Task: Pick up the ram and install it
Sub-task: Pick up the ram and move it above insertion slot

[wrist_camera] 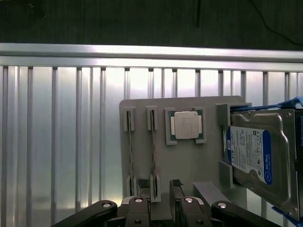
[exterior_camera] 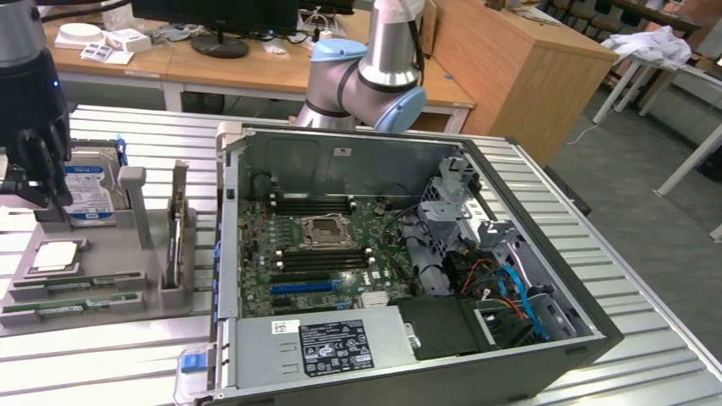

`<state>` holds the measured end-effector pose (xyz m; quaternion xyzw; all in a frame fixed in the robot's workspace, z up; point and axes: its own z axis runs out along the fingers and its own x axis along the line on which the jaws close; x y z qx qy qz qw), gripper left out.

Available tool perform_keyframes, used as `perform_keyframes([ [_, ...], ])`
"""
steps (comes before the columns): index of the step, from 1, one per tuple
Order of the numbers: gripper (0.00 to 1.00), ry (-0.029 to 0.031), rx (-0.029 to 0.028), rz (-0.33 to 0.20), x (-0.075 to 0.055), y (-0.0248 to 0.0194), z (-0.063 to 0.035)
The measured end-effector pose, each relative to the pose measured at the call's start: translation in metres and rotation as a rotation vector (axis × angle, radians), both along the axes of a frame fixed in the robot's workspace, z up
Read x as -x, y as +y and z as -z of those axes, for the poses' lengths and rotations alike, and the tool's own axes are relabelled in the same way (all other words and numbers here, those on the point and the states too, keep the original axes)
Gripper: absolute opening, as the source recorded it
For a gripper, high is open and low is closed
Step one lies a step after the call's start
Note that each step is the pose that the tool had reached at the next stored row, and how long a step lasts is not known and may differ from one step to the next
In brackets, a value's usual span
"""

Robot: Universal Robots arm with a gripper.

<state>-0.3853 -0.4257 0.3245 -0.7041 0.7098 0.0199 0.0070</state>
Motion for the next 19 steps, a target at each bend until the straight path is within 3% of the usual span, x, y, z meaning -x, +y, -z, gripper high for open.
perform_keyframes([
  [19, 0.30, 0.0000, -0.0058, 0.000, 0.000, 0.0000, 0.0273],
])
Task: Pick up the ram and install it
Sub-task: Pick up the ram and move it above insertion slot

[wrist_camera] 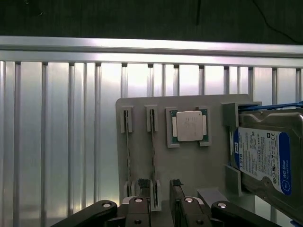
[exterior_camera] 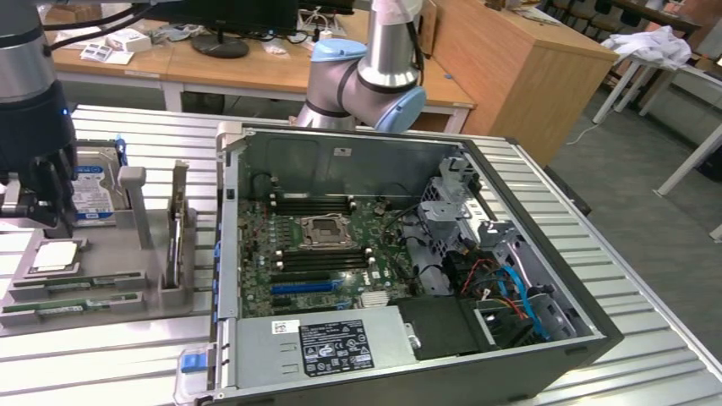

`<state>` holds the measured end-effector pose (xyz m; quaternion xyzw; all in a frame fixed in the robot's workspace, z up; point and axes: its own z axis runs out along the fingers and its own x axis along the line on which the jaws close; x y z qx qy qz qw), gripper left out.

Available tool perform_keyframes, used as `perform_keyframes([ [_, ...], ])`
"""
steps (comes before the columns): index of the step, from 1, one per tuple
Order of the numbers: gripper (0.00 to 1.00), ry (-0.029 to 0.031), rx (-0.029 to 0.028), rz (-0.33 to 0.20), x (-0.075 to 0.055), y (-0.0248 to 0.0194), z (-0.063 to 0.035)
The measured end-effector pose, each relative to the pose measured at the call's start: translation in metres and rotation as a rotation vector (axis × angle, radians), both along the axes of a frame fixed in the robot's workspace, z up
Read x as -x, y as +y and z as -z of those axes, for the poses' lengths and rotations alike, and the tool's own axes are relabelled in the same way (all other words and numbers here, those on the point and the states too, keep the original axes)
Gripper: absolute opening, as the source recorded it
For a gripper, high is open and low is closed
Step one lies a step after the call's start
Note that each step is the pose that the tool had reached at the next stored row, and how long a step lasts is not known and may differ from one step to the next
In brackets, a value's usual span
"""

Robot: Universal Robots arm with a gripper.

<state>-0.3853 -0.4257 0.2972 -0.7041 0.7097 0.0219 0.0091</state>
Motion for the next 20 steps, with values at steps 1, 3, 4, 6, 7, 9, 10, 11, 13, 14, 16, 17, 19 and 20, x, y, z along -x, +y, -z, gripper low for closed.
perform_keyframes([
  [1, 0.30, 0.0000, -0.0003, 0.000, 0.000, 0.0000, 0.0014],
  [3, 0.30, 0.0000, -0.0007, 0.000, 0.000, 0.0000, 0.0044],
  [4, 0.30, 0.0000, -0.0009, 0.000, 0.000, 0.0000, 0.0058],
  [6, 0.30, -0.0001, -0.0014, 0.000, 0.000, 0.0000, 0.0086],
  [7, 0.30, 0.0001, -0.0016, 0.000, 0.000, 0.0000, 0.0100],
  [9, 0.30, 0.0000, -0.0020, 0.000, 0.000, 0.0000, 0.0129],
  [10, 0.30, 0.0000, -0.0022, 0.000, 0.000, 0.0000, 0.0143],
  [11, 0.30, 0.0000, -0.0023, 0.000, 0.000, 0.0000, 0.0156],
  [13, 0.30, 0.0001, -0.0027, 0.000, 0.000, 0.0000, 0.0184],
  [14, 0.30, 0.0001, -0.0030, 0.000, 0.000, 0.0000, 0.0198],
  [16, 0.30, 0.0000, -0.0034, 0.000, 0.000, 0.0000, 0.0226],
  [17, 0.30, -0.0001, -0.0036, 0.000, 0.000, 0.0000, 0.0240],
  [19, 0.30, 0.0000, -0.0039, 0.000, 0.000, 0.0000, 0.0266],
  [20, 0.30, 0.0000, -0.0040, 0.000, 0.000, 0.0000, 0.0278],
])
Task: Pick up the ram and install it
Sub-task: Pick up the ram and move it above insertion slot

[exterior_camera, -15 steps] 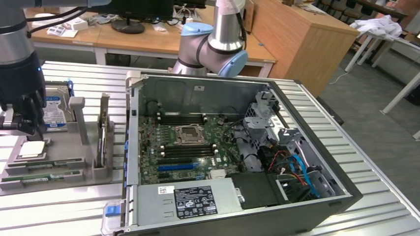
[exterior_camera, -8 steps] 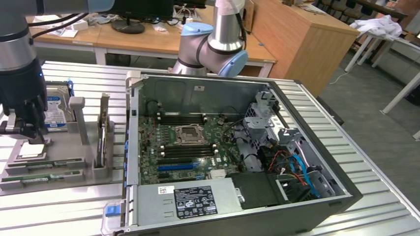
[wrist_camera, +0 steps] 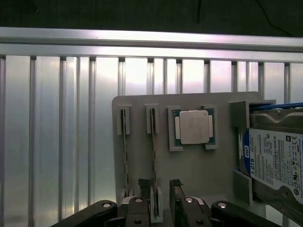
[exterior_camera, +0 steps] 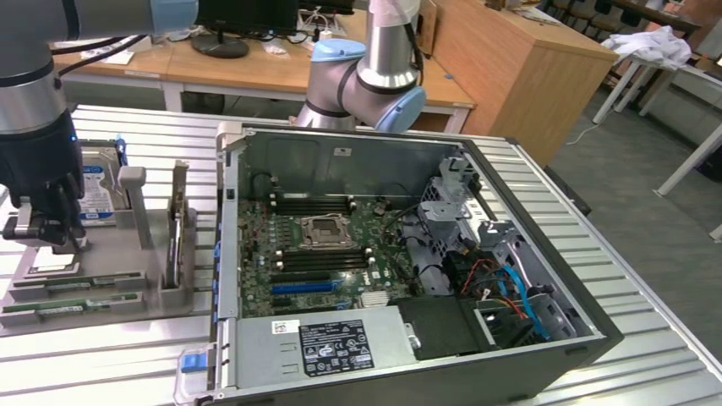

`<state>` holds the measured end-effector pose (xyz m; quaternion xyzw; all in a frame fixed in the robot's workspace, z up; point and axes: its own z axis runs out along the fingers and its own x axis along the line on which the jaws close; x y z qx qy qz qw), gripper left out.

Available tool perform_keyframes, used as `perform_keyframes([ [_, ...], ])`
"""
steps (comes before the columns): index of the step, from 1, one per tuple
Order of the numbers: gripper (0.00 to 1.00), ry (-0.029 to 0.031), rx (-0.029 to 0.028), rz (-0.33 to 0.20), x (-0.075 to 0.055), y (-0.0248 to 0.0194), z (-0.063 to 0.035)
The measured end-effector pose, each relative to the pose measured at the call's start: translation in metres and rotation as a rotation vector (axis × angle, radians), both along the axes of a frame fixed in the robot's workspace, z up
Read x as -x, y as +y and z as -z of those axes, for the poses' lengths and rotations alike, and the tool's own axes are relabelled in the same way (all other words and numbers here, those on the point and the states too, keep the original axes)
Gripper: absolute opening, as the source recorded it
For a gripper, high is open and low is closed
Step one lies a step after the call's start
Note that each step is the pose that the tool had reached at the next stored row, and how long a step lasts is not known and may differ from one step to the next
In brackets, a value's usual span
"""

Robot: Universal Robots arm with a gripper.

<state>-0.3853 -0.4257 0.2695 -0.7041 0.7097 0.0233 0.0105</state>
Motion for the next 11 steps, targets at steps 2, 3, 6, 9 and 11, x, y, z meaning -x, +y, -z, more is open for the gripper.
perform_keyframes([
  [2, 0.30, 0.0001, 0.0000, 0.000, 0.0000, 0.0000, 0.0002],
  [3, 0.30, 0.0002, 0.0001, 0.000, 0.0000, 0.0000, 0.0002],
  [6, 0.30, 0.0000, -0.0002, 0.000, -0.0001, -0.0009, 0.0004],
  [9, 0.30, 0.0000, -0.0001, 0.000, 0.0000, -0.0049, 0.0003],
  [11, 0.30, 0.0001, 0.0000, 0.000, 0.0000, -0.0083, 0.0003],
])
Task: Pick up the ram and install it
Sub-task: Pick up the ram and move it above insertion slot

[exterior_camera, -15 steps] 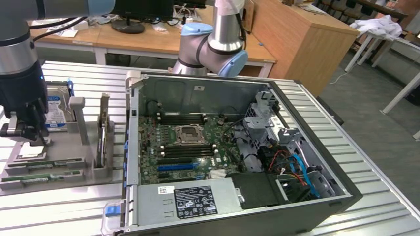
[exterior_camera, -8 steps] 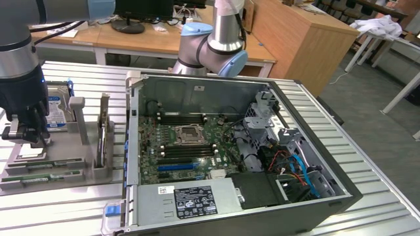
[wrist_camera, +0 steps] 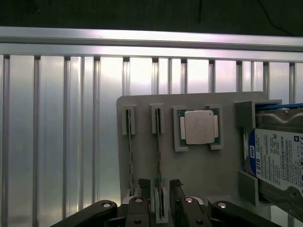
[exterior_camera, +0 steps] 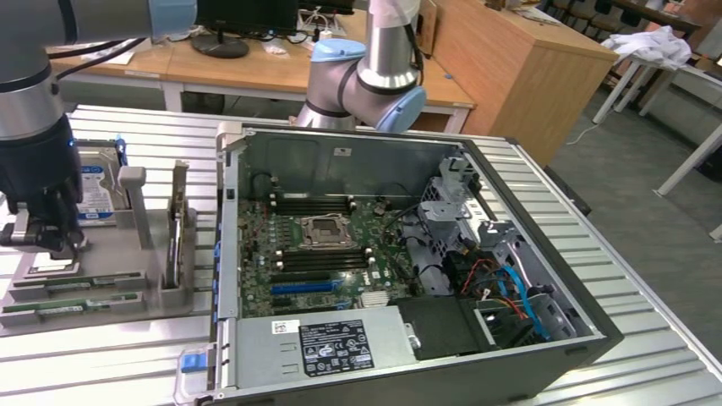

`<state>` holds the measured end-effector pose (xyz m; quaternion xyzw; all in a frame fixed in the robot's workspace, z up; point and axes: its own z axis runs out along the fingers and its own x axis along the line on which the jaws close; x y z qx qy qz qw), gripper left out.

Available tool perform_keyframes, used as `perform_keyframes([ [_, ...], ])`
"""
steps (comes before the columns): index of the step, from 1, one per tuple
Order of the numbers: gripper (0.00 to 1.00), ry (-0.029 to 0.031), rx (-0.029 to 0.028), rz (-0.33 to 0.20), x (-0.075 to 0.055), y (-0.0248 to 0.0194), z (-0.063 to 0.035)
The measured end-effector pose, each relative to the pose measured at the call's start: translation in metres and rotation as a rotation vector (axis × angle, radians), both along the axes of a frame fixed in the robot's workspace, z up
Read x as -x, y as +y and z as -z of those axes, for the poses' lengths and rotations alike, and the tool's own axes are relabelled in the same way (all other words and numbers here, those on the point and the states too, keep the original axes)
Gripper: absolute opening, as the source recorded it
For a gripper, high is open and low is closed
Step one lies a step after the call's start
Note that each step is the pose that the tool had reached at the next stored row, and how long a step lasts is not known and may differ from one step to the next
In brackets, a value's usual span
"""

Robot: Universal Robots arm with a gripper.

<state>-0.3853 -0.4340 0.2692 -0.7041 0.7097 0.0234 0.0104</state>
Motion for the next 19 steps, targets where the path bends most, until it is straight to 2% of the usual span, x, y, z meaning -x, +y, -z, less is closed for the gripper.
perform_keyframes([
  [7, 0.30, 0.0000, 0.0000, 0.000, 0.000, -0.0131, 0.0000],
  [12, 0.30, 0.0000, -0.0001, 0.000, 0.000, -0.0202, 0.0000],
  [19, 0.30, -0.0003, -0.0002, 0.000, 0.000, -0.0207, 0.0009],
])
